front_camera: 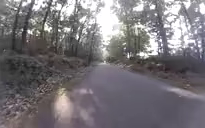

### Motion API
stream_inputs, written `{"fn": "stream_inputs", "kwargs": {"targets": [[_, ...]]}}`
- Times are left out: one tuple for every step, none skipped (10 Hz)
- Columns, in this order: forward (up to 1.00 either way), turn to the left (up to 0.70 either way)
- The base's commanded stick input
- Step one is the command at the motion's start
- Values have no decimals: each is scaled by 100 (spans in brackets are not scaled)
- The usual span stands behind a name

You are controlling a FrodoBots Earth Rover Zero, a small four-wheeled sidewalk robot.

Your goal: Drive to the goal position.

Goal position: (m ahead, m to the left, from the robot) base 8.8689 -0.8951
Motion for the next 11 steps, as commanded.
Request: {"fn": "stream_inputs", "kwargs": {"targets": [[70,-1],[70,-1],[70,-1],[70,-1],[70,-1],[70,-1],[70,-1],[70,-1],[70,-1],[70,-1],[70,-1]]}}
